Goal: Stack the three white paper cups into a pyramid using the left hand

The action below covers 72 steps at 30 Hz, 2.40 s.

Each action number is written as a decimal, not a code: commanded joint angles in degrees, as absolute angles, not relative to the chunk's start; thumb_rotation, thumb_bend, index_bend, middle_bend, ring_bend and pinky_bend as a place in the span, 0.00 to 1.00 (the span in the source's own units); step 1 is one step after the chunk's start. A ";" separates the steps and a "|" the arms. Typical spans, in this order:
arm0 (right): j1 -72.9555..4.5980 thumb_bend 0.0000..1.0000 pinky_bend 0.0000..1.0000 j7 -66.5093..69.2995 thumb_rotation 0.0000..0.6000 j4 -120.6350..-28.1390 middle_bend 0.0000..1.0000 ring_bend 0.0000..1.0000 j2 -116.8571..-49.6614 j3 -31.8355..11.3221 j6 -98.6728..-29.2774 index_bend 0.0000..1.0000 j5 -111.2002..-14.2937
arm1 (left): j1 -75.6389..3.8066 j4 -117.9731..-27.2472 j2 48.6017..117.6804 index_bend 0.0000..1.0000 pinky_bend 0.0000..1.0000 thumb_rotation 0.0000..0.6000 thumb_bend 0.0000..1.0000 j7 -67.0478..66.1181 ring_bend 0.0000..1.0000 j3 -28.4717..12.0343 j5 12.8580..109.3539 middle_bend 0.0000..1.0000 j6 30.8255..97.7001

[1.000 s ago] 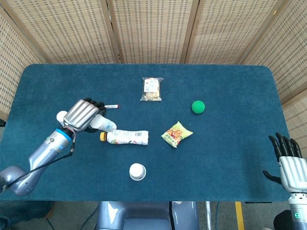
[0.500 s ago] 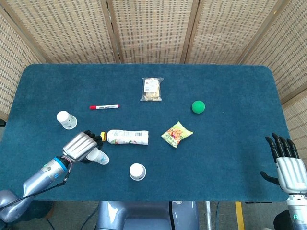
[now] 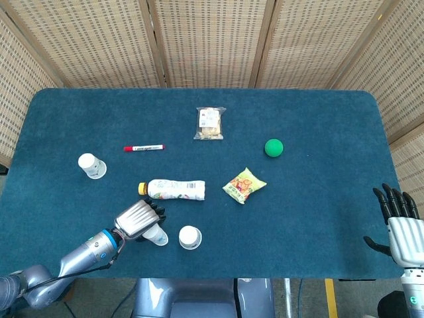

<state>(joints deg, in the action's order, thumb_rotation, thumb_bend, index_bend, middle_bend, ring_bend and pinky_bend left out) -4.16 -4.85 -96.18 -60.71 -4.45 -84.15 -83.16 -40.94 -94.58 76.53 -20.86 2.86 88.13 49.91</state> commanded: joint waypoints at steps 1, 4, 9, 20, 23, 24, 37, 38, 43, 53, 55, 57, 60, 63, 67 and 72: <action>-4.15 0.00 0.00 -4.99 1.00 -96.20 0.00 0.00 -60.74 -4.40 -84.15 0.00 -83.24 | -41.15 -95.05 77.43 0.43 0.32 1.00 0.24 -23.44 0.35 3.00 87.89 0.31 49.49; -4.12 0.00 0.00 -5.04 1.00 -96.20 0.00 0.00 -60.76 -4.37 -84.22 0.00 -83.33 | -41.10 -95.69 77.51 0.15 0.24 1.00 0.14 -23.72 0.19 3.17 87.54 0.14 49.27; -4.10 0.00 0.00 -4.96 1.00 -96.18 0.00 0.00 -60.73 -4.40 -84.24 0.00 -83.34 | -40.45 -96.27 75.64 0.00 0.05 1.00 0.00 -18.89 0.00 3.25 89.78 0.00 52.07; -4.20 0.00 0.00 -5.82 1.00 -96.53 0.00 0.00 -61.02 -3.97 -84.04 0.00 -84.04 | -36.90 -88.70 66.93 0.00 0.00 1.00 0.00 -9.13 0.00 -2.21 81.79 0.00 59.14; -4.24 0.00 0.00 -6.07 1.00 -96.59 0.00 0.00 -61.11 -3.88 -83.97 0.00 -84.20 | -37.10 -84.30 67.52 0.00 0.00 1.00 0.00 -9.49 0.00 -3.15 76.65 0.00 55.92; -4.25 0.00 0.00 -6.09 1.00 -96.61 0.00 0.00 -61.12 -3.87 -83.97 0.00 -84.22 | -37.14 -83.81 67.62 0.00 0.00 1.00 0.00 -9.54 0.00 -3.20 76.22 0.00 55.55; -4.80 0.00 0.00 -7.91 1.00 -96.47 0.00 0.00 -61.92 -3.79 -82.64 0.00 -83.42 | -40.01 -54.95 80.26 0.08 0.15 1.00 0.00 1.33 0.10 -4.66 70.36 0.04 42.41; -4.79 0.00 0.00 -7.96 1.00 -96.46 0.00 0.00 -61.94 -3.82 -82.66 0.00 -83.33 | -40.33 -53.46 80.90 0.09 0.16 1.00 0.00 1.74 0.11 -4.66 70.49 0.05 41.68; -4.75 0.00 0.00 -7.81 1.00 -96.35 0.00 0.00 -61.94 -4.02 -82.73 0.00 -82.91 | -41.47 -48.79 83.06 0.13 0.19 1.00 0.00 2.51 0.15 -4.83 70.60 0.09 39.09; -4.78 0.00 0.00 -7.40 1.00 -95.98 0.00 0.00 -61.97 -4.20 -82.74 0.00 -82.62 | -42.67 -45.14 85.56 0.35 0.31 1.00 0.00 5.41 0.30 -5.45 71.59 0.27 37.02; -4.78 0.00 0.00 -7.40 1.00 -95.98 0.00 0.00 -61.96 -4.19 -82.66 0.00 -82.53 | -42.67 -44.57 86.04 0.41 0.34 1.00 0.00 5.64 0.35 -5.65 71.91 0.32 37.78; -4.79 0.00 0.00 -7.36 1.00 -95.97 0.00 0.00 -61.95 -4.21 -82.64 0.00 -82.47 | -42.54 -43.77 86.56 0.46 0.37 1.00 0.01 5.32 0.39 -5.71 72.20 0.37 38.64; -4.80 0.00 0.00 -7.35 1.00 -95.90 0.00 0.00 -61.99 -4.30 -82.69 0.00 -82.40 | -42.48 -43.60 86.59 0.50 0.40 1.00 0.05 5.05 0.43 -5.87 71.78 0.41 38.14; -4.83 0.00 0.00 -7.23 1.00 -95.78 0.00 0.00 -62.06 -4.30 -82.68 0.00 -82.44 | -42.34 -44.35 85.96 0.52 0.41 1.00 0.08 4.72 0.44 -6.22 71.56 0.43 38.45; -4.82 0.00 0.00 -7.03 1.00 -95.77 0.00 0.00 -62.02 -4.32 -82.74 0.00 -82.48 | -42.01 -47.77 83.63 0.52 0.41 1.00 0.09 4.52 0.44 -6.61 72.15 0.43 40.27; -4.76 0.00 0.00 -6.87 1.00 -95.75 0.00 0.00 -61.94 -4.45 -82.86 0.00 -82.26 | -41.06 -58.64 77.77 0.51 0.41 1.00 0.09 4.74 0.44 -7.16 75.40 0.43 46.63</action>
<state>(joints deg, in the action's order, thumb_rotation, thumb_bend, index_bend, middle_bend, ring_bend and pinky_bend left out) -4.75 -6.88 -95.75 -61.95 -4.43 -82.91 -82.33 -41.77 -52.36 81.52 4.72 -6.79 73.07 42.46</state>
